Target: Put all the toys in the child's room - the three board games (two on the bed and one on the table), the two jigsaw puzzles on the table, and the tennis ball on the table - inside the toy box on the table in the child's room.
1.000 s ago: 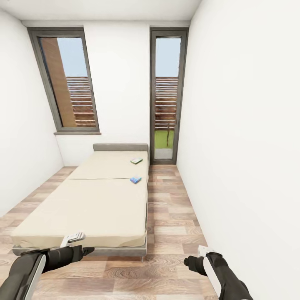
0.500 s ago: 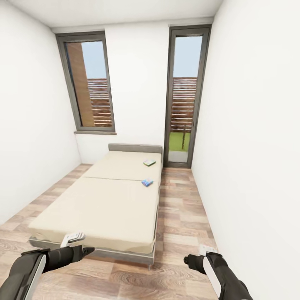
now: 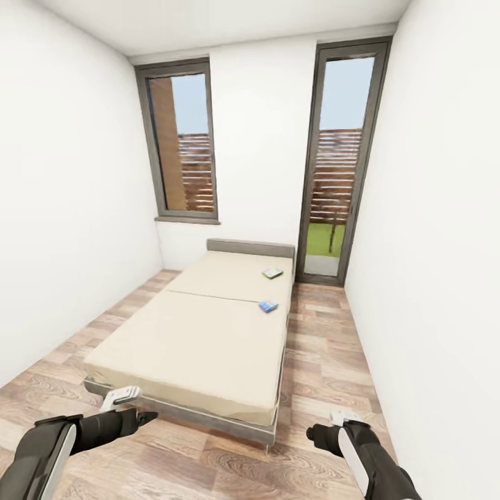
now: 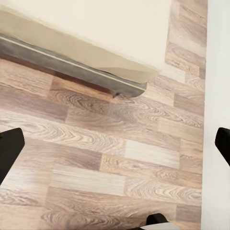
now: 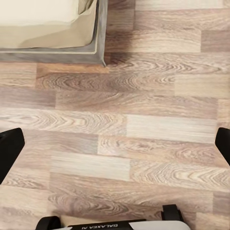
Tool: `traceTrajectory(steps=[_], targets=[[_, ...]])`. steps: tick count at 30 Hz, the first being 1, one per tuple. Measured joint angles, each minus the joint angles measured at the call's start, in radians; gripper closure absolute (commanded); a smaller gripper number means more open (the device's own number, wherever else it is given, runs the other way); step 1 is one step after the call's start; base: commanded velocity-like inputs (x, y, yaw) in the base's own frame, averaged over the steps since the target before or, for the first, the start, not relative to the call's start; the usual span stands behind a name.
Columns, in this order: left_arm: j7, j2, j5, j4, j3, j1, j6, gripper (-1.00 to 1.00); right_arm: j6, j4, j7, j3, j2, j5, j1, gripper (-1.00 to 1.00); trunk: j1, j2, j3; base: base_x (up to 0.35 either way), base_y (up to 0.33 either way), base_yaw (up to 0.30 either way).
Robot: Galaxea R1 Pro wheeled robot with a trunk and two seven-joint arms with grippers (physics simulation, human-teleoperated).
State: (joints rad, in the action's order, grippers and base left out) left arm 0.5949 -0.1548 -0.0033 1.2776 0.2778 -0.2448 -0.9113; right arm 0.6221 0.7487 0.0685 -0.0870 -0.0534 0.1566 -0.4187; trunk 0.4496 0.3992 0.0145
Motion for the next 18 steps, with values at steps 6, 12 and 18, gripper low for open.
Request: traceTrajectory(steps=[6, 12, 18], targets=[[-0.001, 0.001, 0.0, 0.0, -0.001, 0.0, 0.0, -1.0, 0.0, 0.001, -0.001, 0.0, 0.0, 0.0, 0.0, -1.0, 0.0, 0.0, 0.0, 0.0, 0.0, 0.033], [-0.001, -0.001, -0.001, 0.0, 0.001, 0.0, 0.0, -1.0, 0.012, 0.039, -0.001, 0.004, -0.005, 0.0, 0.003, -1.0, 0.0, 0.0, 0.0, 0.0, 0.0, 0.004], [-0.001, -0.002, -0.001, 0.0, 0.002, 0.0, 0.0, -1.0, 0.116, 0.257, -0.002, 0.007, -0.008, 0.001, 0.007, -1.0, 0.0, 0.0, 0.0, 0.0, 0.0, 0.0]])
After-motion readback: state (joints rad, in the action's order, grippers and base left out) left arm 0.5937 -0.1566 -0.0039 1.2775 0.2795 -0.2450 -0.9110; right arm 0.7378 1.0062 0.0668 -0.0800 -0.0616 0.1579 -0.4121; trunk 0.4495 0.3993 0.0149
